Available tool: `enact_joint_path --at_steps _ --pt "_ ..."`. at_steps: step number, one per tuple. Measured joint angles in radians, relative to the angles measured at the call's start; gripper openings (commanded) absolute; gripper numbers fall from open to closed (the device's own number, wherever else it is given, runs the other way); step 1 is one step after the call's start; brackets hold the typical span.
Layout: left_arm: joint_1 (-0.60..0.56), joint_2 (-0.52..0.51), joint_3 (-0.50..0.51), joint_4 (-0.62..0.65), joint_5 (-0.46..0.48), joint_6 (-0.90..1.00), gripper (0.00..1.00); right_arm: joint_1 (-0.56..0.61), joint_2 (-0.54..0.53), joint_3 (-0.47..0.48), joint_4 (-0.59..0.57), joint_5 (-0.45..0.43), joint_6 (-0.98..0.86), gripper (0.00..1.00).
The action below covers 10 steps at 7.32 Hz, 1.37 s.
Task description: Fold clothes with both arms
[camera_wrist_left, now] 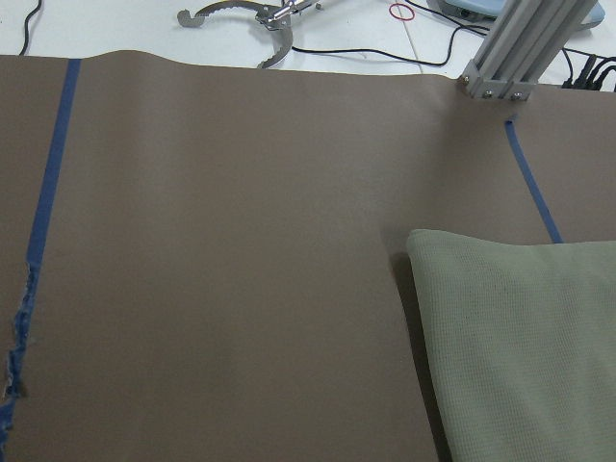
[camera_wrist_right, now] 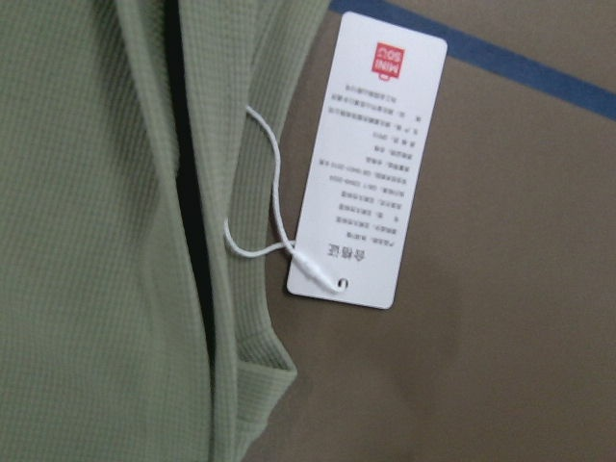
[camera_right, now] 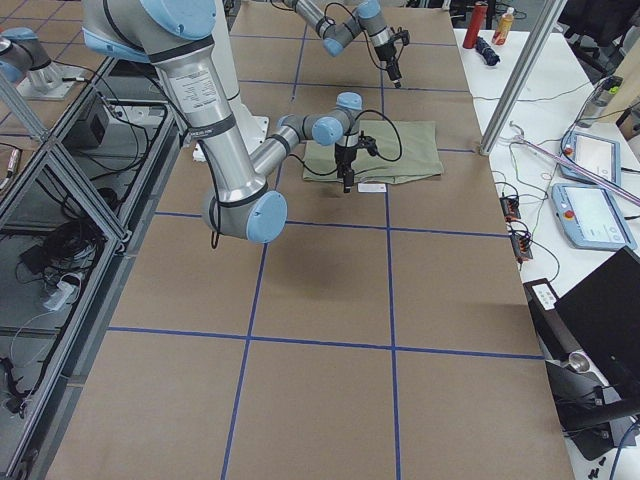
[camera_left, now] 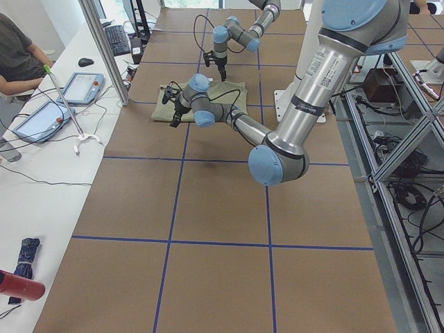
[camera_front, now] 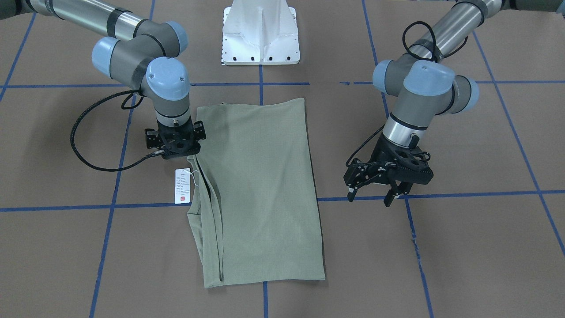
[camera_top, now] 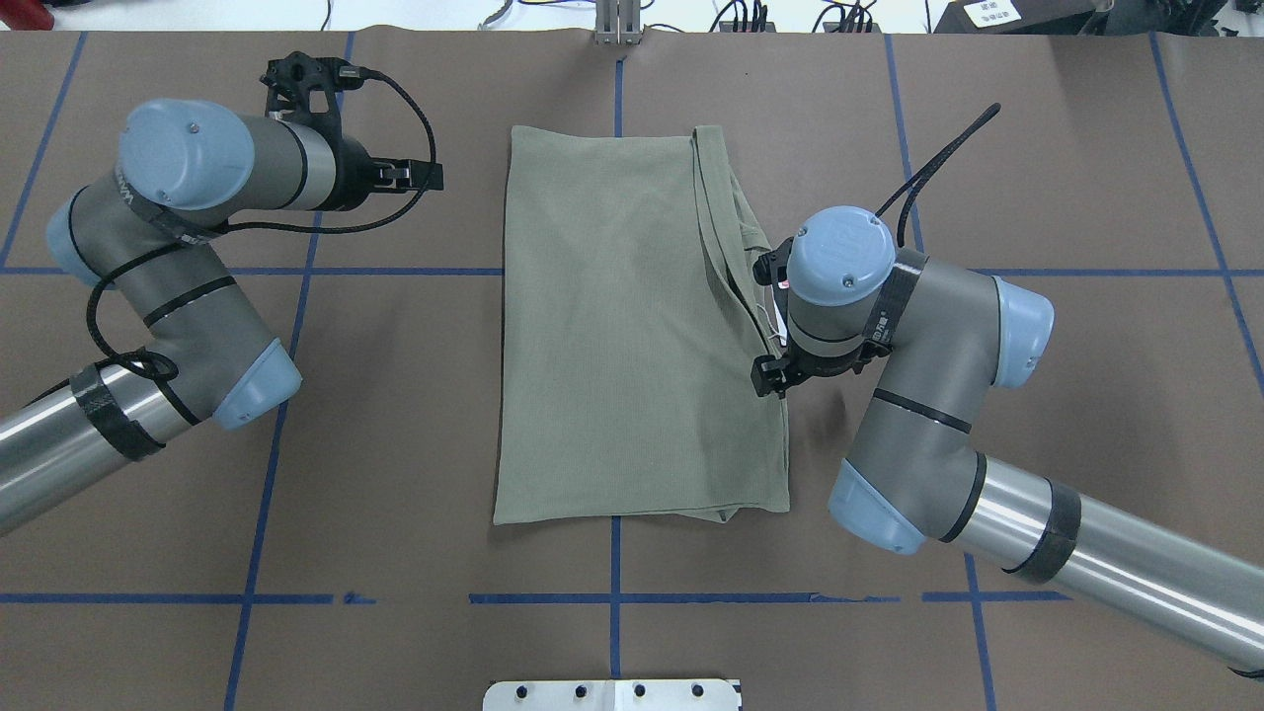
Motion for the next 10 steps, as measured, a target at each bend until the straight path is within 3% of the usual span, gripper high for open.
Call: enact_joint_path --at_steps 3,6,10 --pt "0.001 0.002 -0.003 0.000 -0.001 0.002 1.00 0.026 0.083 -0.039 0.003 0.011 -0.025 1.00" --pt "-0.001 0.005 -0.010 0.001 0.000 0.012 1.00 0.032 0.251 -0.225 0.025 0.002 -0.034 1.00" --pt "-0.006 0.012 -0.047 0.007 0.006 0.013 1.00 0.065 0.291 -0.375 0.093 -0.009 -0.084 1.00"
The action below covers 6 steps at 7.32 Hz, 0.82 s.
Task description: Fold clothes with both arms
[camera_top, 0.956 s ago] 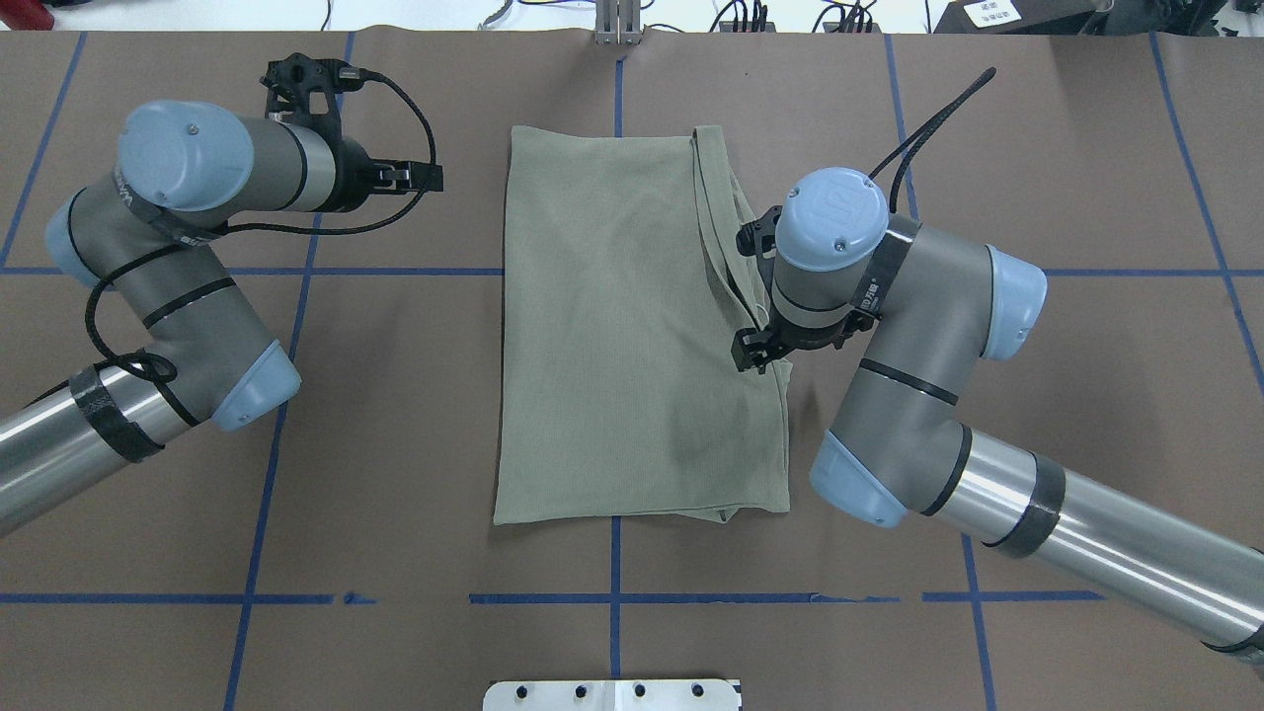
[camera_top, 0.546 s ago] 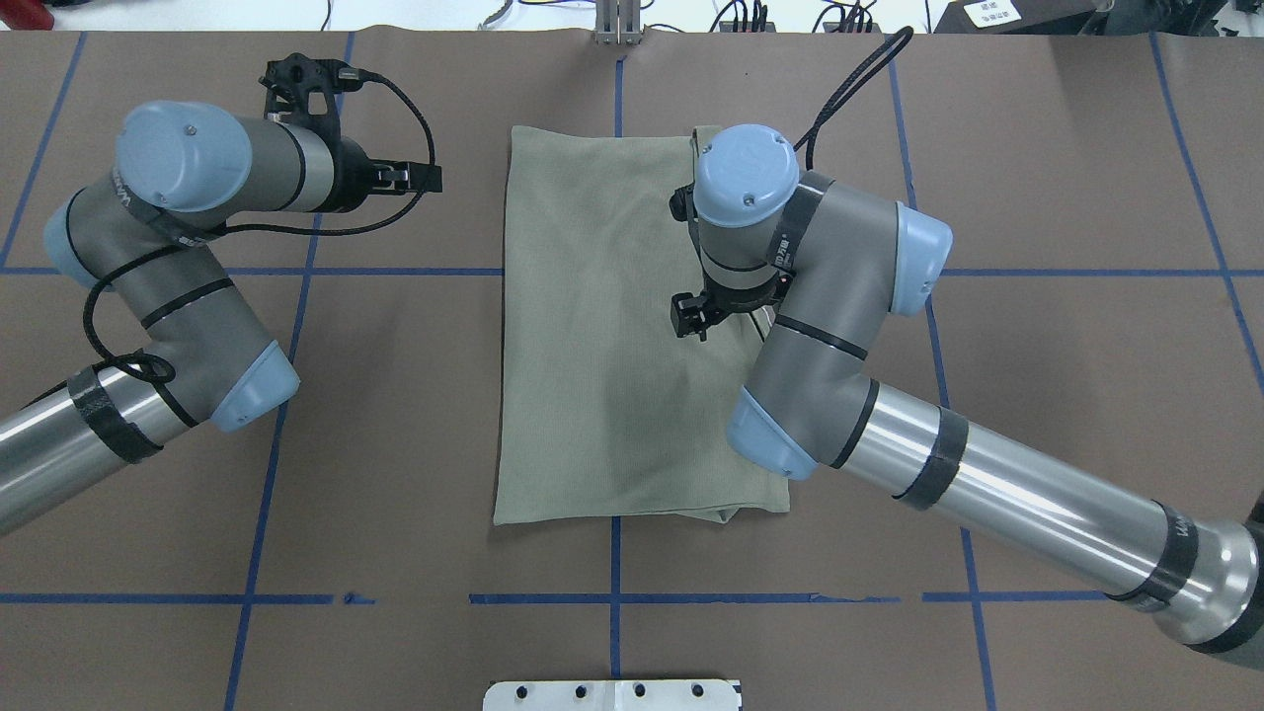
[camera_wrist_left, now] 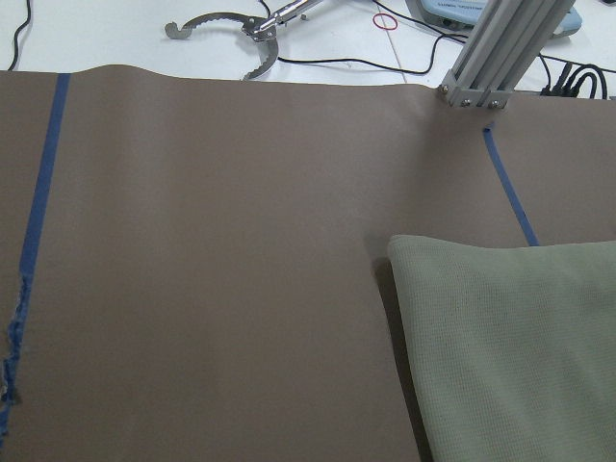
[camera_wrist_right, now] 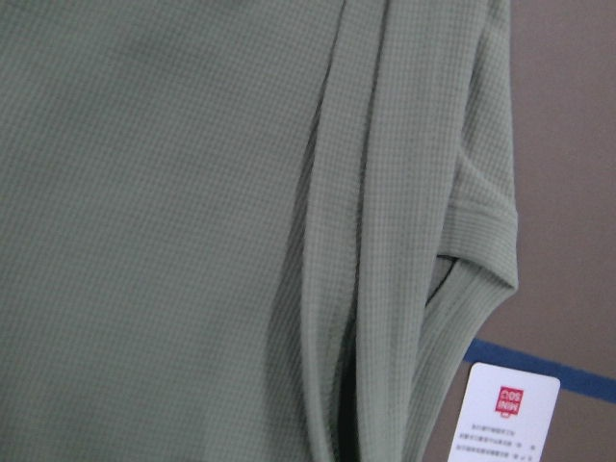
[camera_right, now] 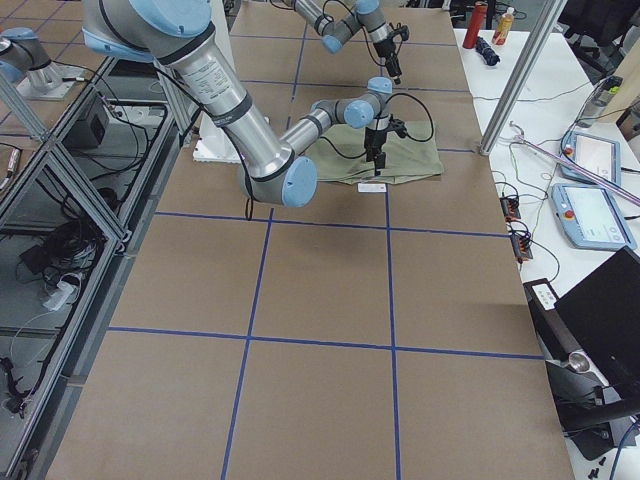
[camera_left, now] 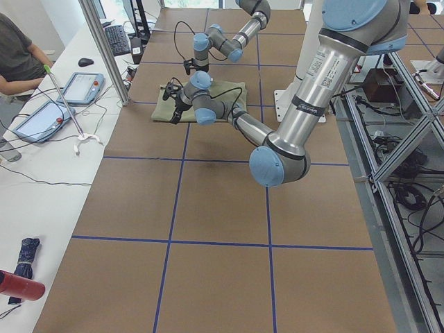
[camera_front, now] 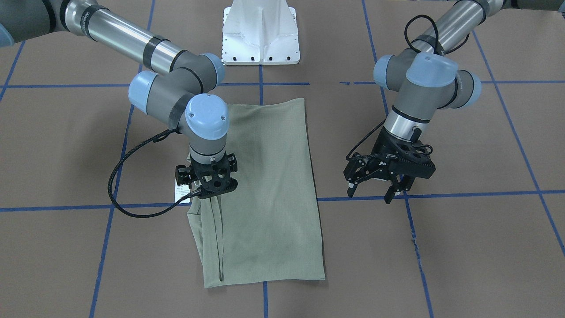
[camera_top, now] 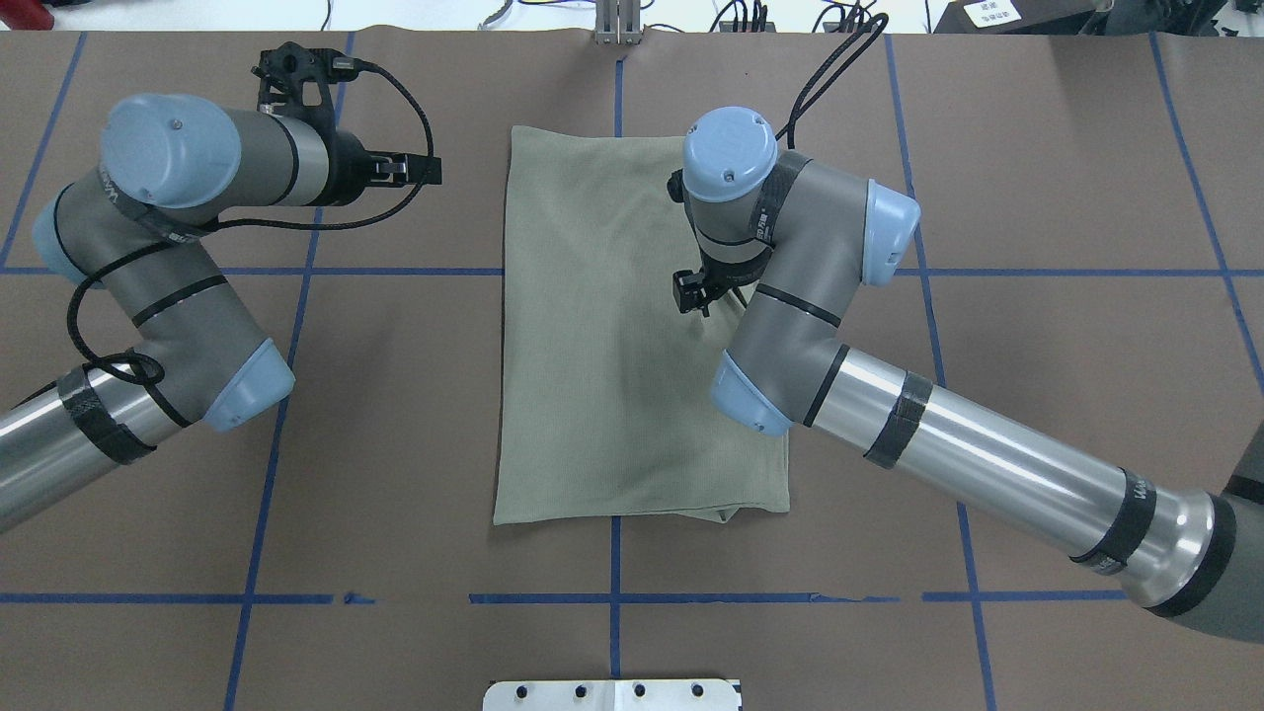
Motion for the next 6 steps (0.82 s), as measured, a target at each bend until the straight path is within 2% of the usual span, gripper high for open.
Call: enact_joint_path --at_steps 2,6 --pt "0.000 0.000 -0.005 0.003 0.001 0.001 1.00 0.011 0.001 -0.036 0.037 0.000 -0.012 1.00" --pt "0.001 -0.001 -0.016 0.007 -0.001 0.003 1.00 0.025 0.000 -0.047 0.045 0.004 -0.042 1.00"
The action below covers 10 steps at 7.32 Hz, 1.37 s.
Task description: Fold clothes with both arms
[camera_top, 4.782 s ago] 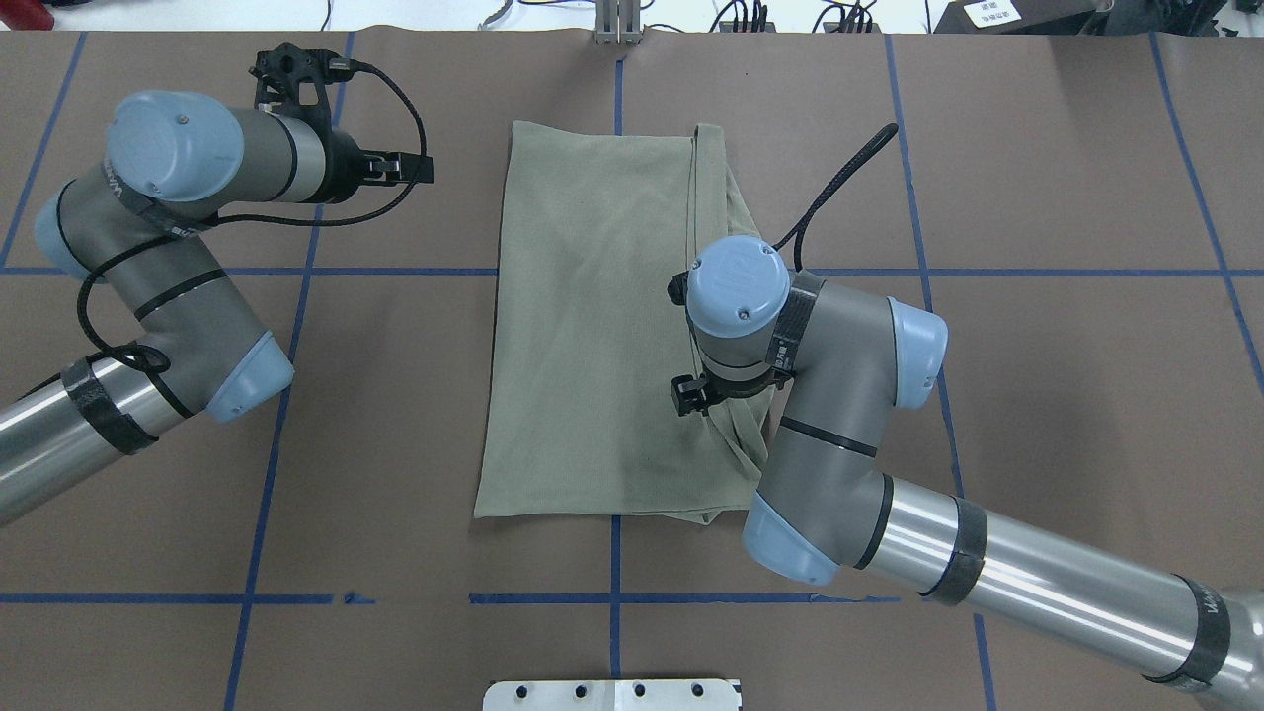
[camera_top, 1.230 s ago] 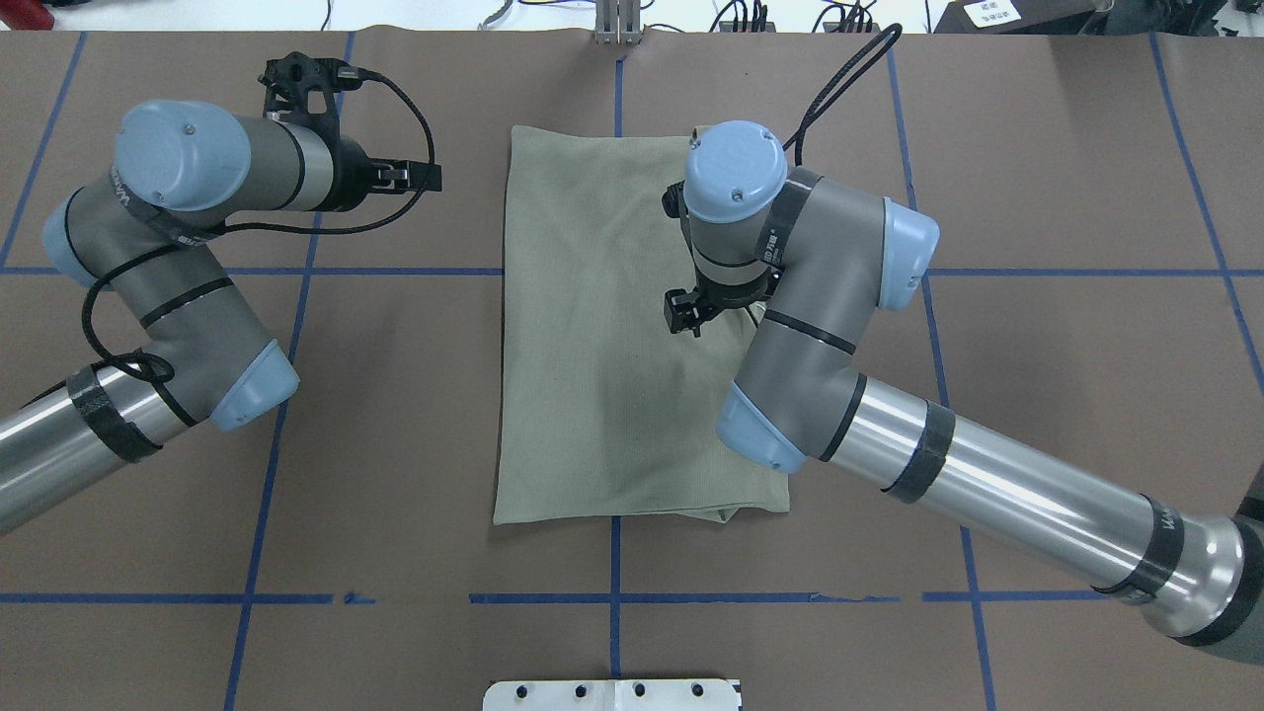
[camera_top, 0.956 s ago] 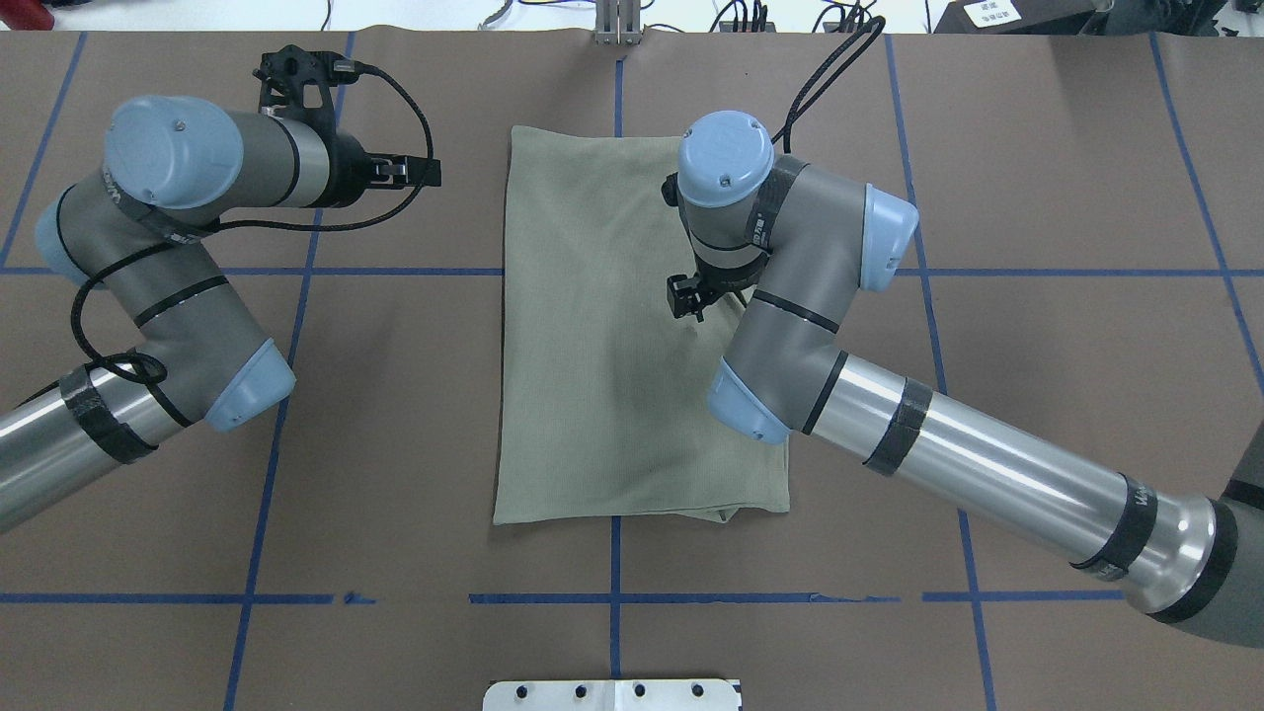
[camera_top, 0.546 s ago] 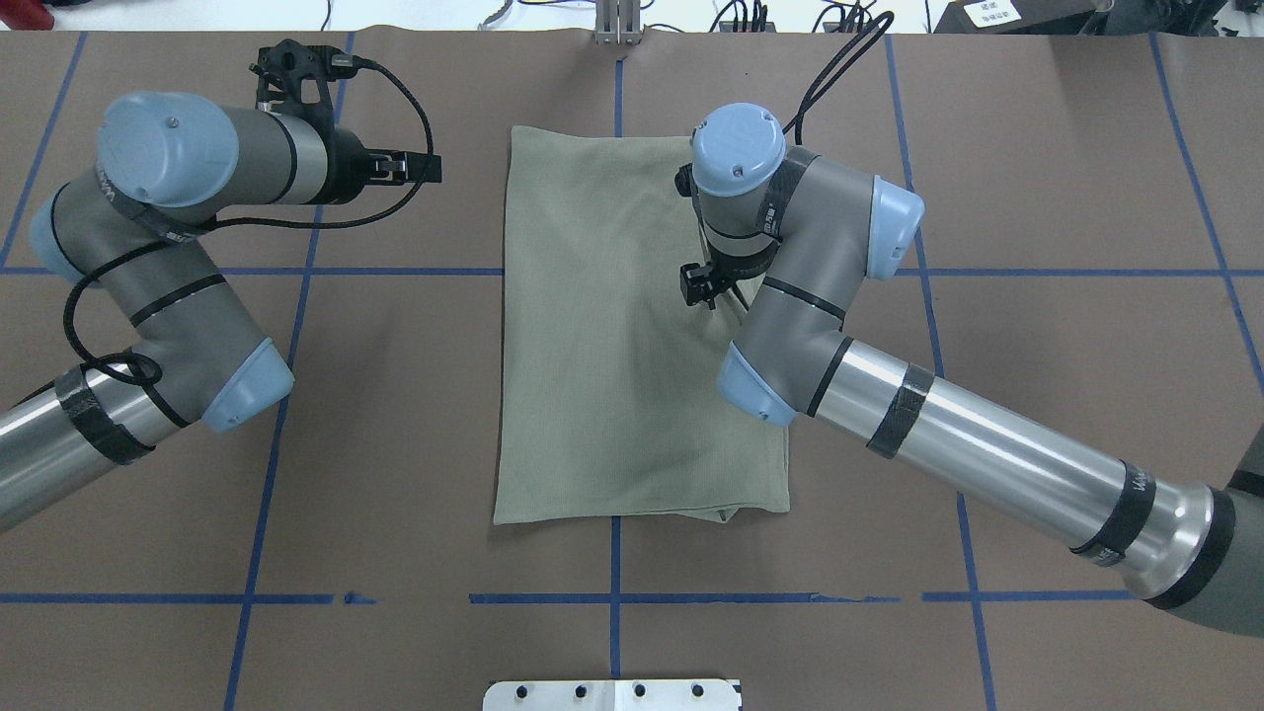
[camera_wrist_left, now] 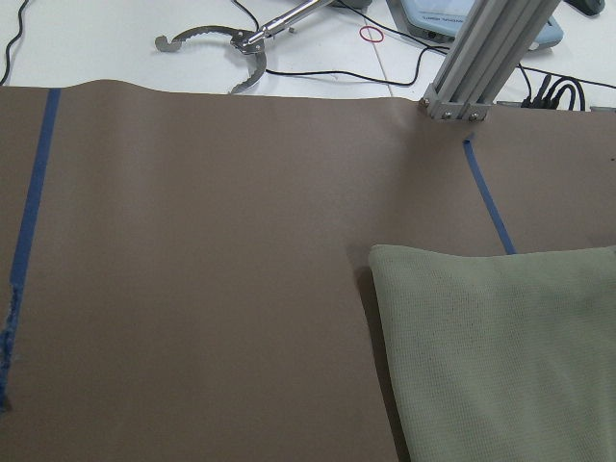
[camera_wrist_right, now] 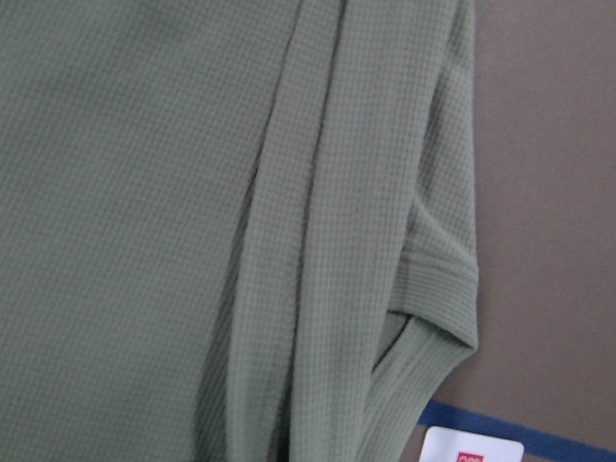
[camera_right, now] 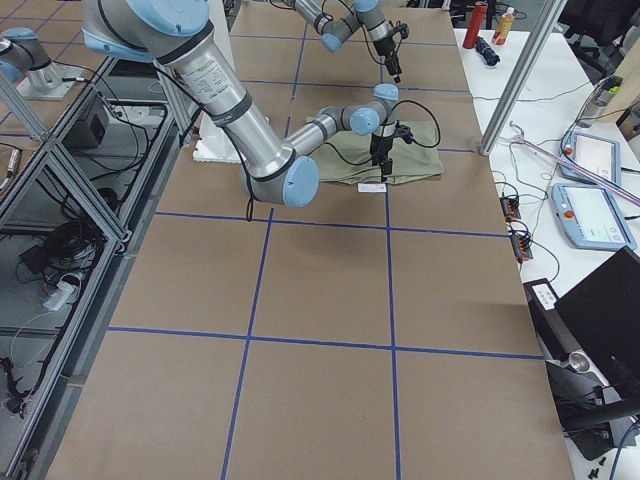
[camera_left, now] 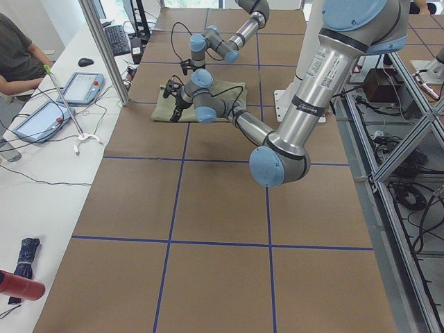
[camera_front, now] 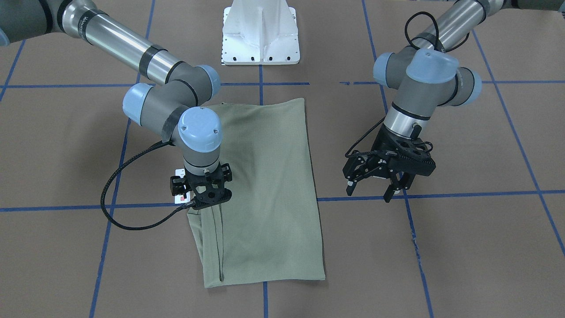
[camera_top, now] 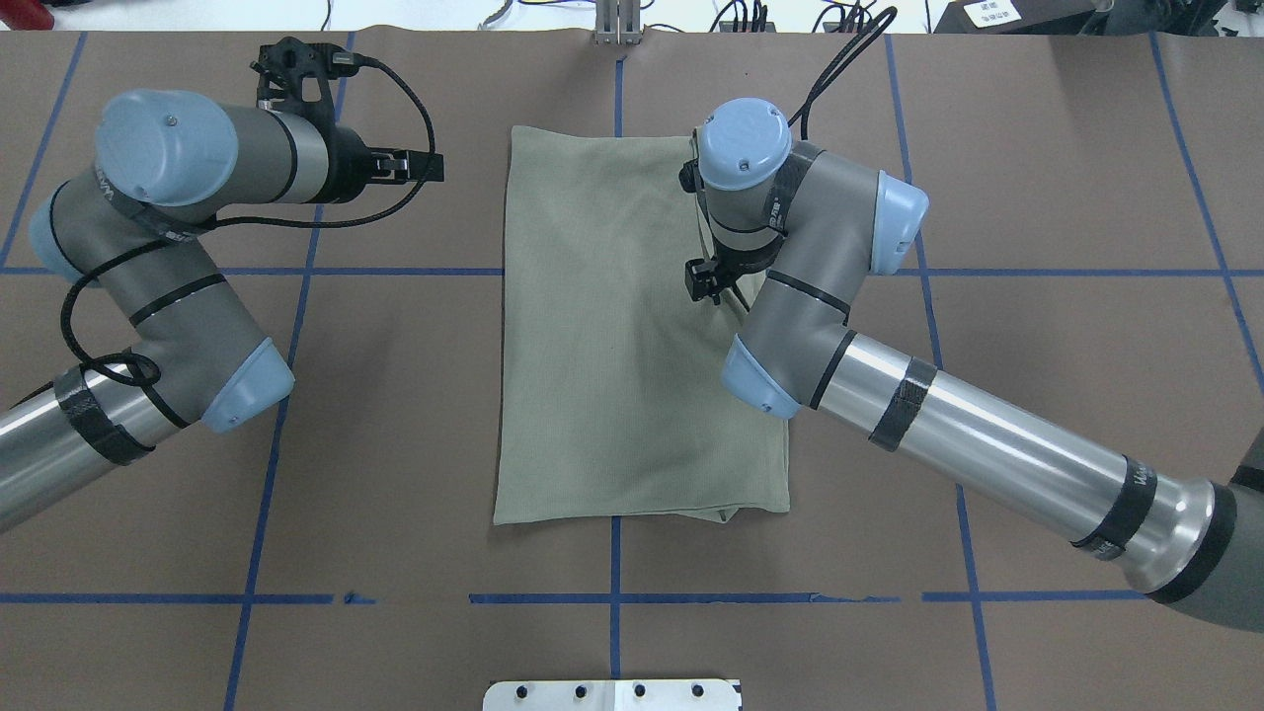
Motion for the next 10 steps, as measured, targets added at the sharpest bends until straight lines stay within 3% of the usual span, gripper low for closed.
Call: enact_joint_path --at_steps 6,8,10 --pt "0.001 -0.001 -0.003 0.001 -0.003 -0.001 1.00 0.087 -0.069 0.003 0.000 0.021 -0.132 1.00" --pt "0.000 -0.001 -0.004 0.001 -0.005 0.000 1.00 0.106 -0.040 0.004 -0.003 0.059 -0.133 1.00" --pt "-0.002 0.000 -0.004 0.002 -0.005 0.001 1.00 0.114 0.056 -0.067 -0.001 0.065 -0.125 1.00"
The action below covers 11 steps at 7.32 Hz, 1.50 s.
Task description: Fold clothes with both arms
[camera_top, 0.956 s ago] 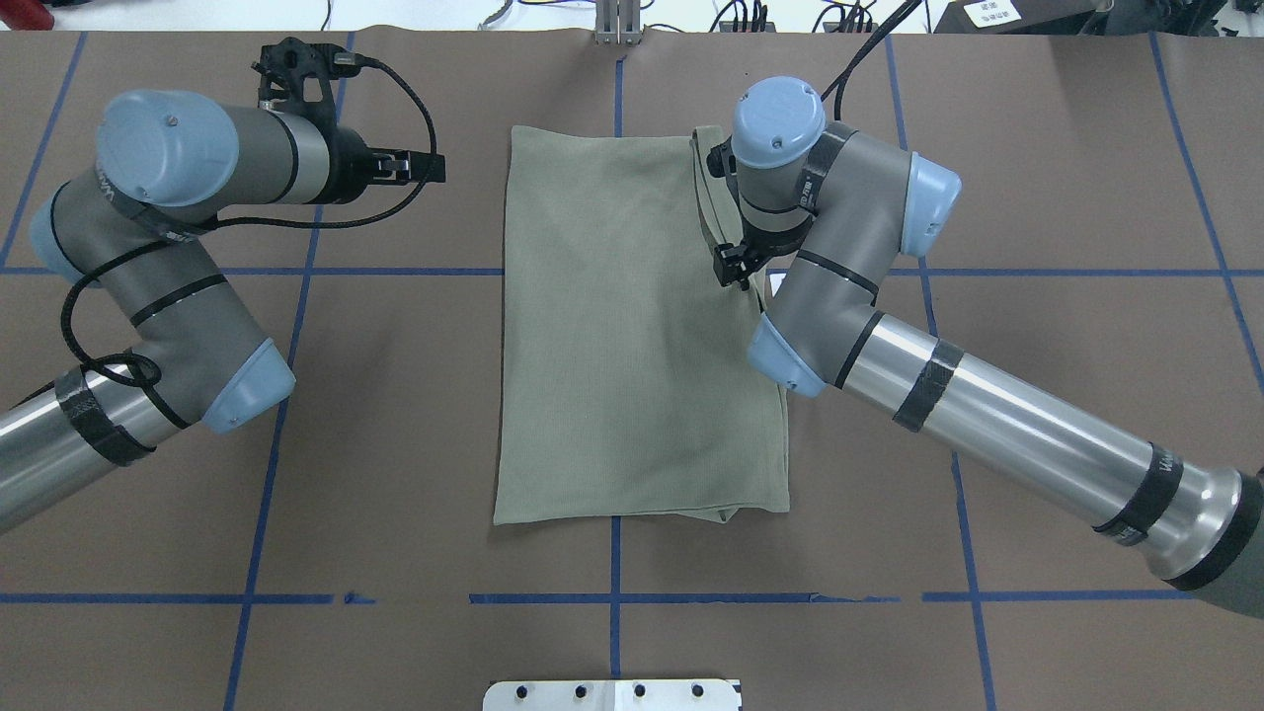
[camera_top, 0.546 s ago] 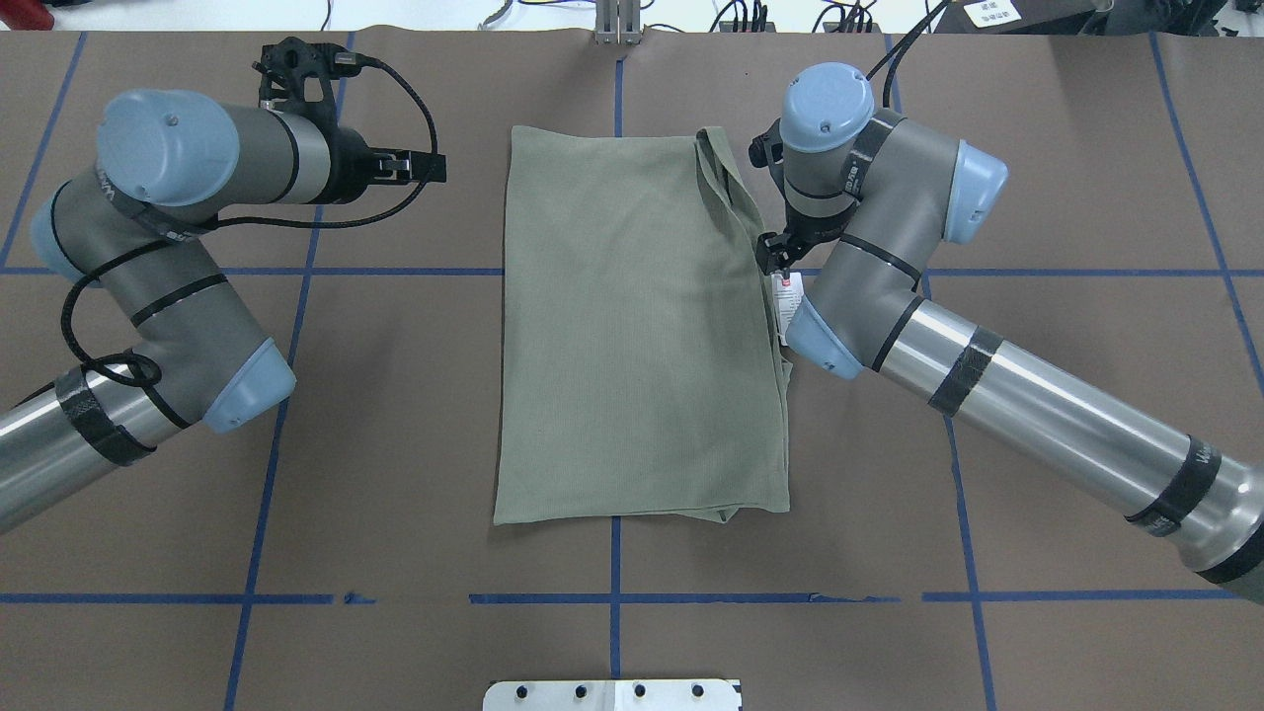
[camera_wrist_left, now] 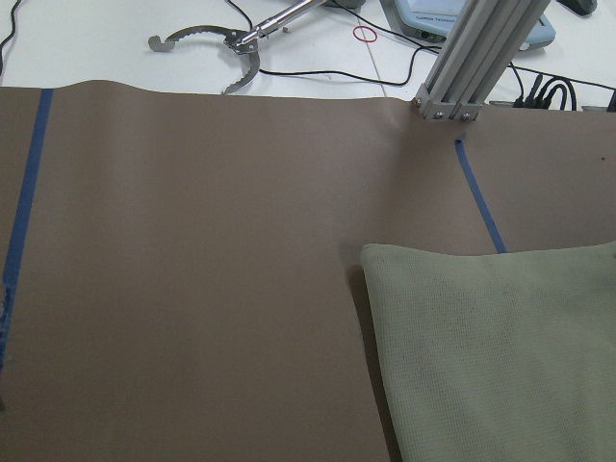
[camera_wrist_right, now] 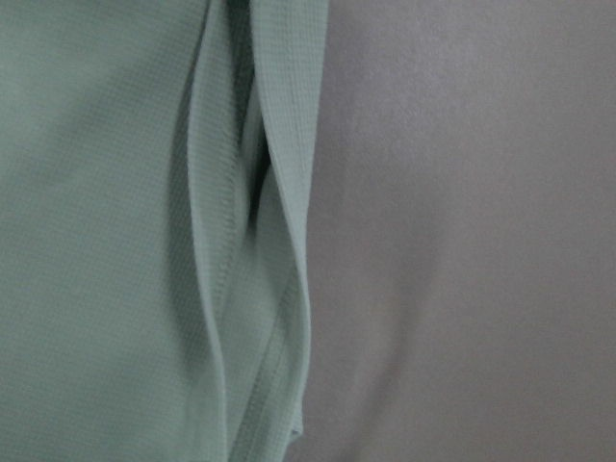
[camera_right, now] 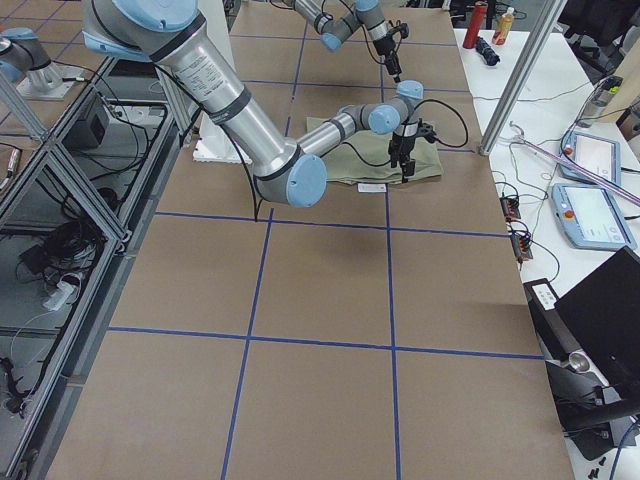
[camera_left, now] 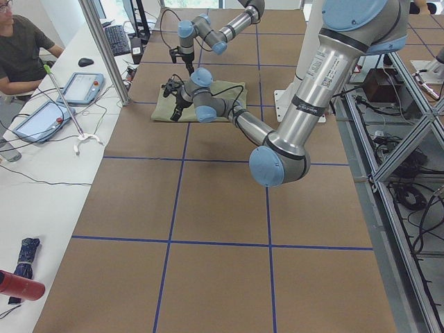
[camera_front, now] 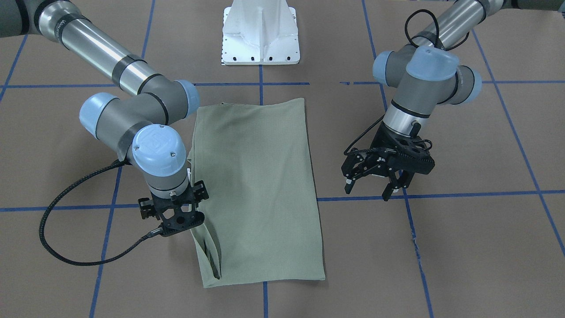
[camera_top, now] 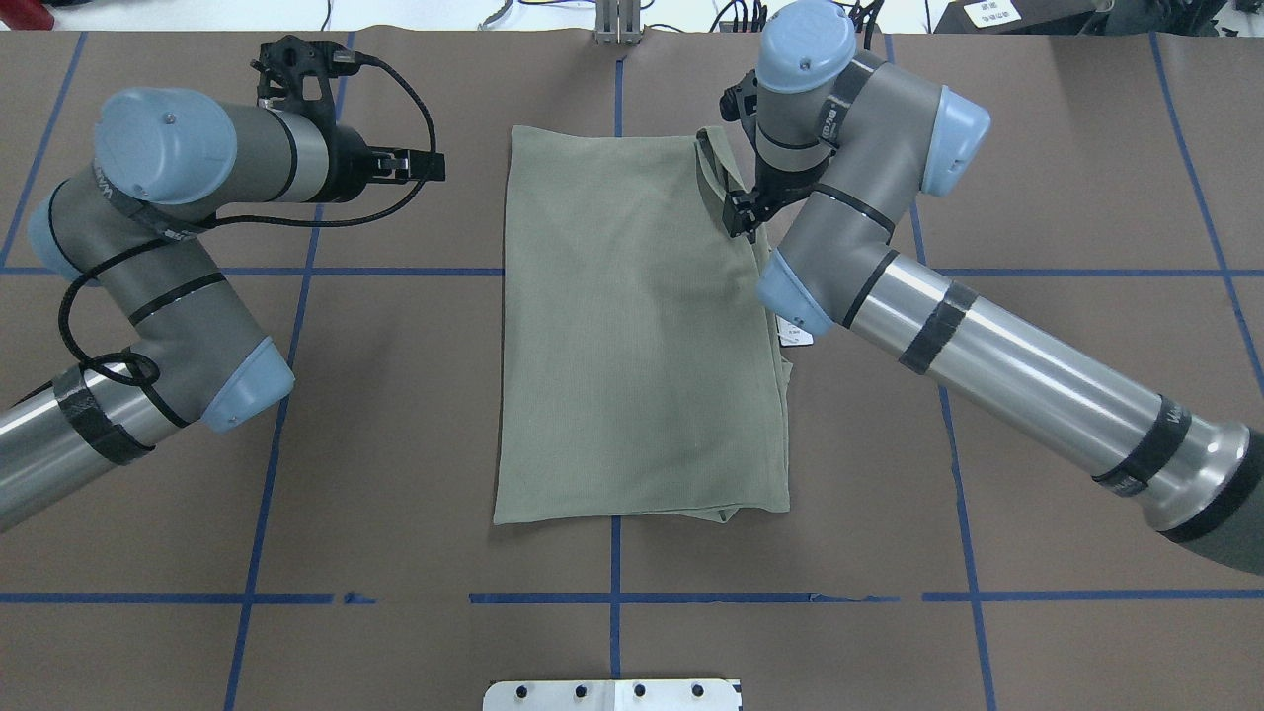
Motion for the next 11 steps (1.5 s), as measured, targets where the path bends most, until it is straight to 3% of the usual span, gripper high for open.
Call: enact_joint_path --at_steps 2,6,11 --pt "-0.001 0.001 0.000 0.000 -0.001 0.000 1.00 0.001 0.099 -0.153 0.065 -0.005 -0.001 1.00" --pt "-0.006 0.012 -0.002 -0.004 -0.031 0.000 1.00 0.002 0.166 -0.355 0.247 -0.036 -0.001 1.00" --pt "-0.008 0.015 -0.012 -0.003 -0.037 0.000 1.00 0.034 0.171 -0.420 0.289 -0.039 -0.006 1.00"
